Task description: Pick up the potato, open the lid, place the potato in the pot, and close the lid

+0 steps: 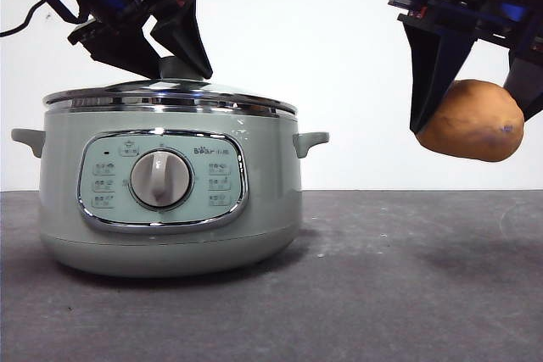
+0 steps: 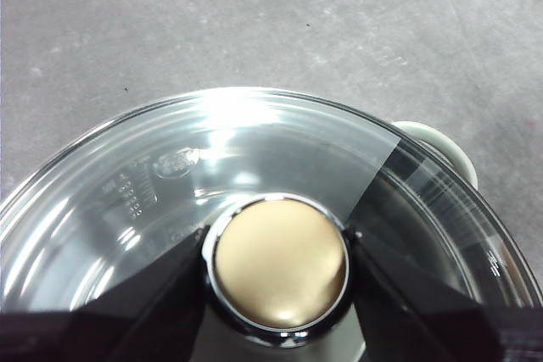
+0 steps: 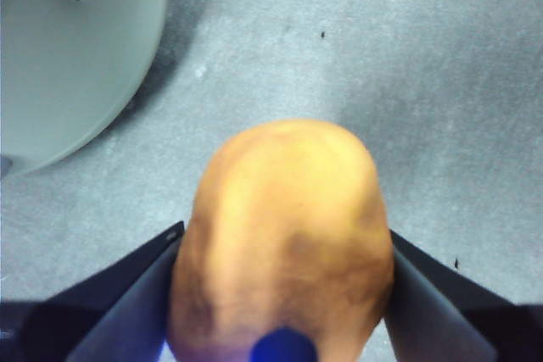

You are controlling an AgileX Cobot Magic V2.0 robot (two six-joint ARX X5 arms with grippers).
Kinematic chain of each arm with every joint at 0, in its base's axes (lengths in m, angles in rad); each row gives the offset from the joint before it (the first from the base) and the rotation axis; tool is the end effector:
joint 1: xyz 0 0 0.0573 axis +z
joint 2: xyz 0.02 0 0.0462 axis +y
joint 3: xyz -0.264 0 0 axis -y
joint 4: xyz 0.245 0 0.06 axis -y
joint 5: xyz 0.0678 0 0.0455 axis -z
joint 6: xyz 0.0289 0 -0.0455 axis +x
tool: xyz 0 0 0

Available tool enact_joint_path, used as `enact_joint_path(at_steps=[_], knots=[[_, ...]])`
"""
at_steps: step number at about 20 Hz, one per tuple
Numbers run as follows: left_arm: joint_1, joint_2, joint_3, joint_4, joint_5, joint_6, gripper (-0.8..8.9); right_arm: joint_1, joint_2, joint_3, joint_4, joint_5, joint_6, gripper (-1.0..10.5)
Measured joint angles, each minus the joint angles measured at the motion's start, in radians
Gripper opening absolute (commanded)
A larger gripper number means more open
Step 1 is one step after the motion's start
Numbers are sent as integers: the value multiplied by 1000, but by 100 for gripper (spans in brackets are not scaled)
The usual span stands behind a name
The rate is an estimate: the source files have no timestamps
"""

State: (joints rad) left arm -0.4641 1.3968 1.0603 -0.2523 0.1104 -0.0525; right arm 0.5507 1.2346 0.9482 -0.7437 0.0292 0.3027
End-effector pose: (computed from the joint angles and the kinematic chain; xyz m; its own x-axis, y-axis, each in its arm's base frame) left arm 0.2719 -0.1397 0.2856 0.6898 -0.4685 -0.5520 0.5000 0.8596 -0.1047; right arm 0.2004 0.1221 0.2582 0.4537 0.2444 -0.8570 -0.2693 0.9543 0.1295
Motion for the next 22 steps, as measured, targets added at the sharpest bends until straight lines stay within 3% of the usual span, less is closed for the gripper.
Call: enact_joint_path(at_steps=[5, 10, 13, 15, 17, 22], knots=[[-1, -28, 20, -50, -5, 10, -8, 0, 0, 0, 0, 0, 0, -2], [-1, -225, 59, -106, -24, 18, -8, 0, 0, 0, 19, -1, 0, -3], [-1, -388, 66, -235, -62, 40, -8, 0, 0, 0, 65, -14, 0, -3], [-1, -483, 66, -349, -108, 59, -8, 0, 0, 13, 100, -80, -8, -11], [-1, -574, 65, -422, -153, 65, -8, 6, 2, 57, 140, -132, -30, -12], [-1, -763, 65, -480, -231, 69, -8, 59, 108, 255, 138, -134, -65, -12]])
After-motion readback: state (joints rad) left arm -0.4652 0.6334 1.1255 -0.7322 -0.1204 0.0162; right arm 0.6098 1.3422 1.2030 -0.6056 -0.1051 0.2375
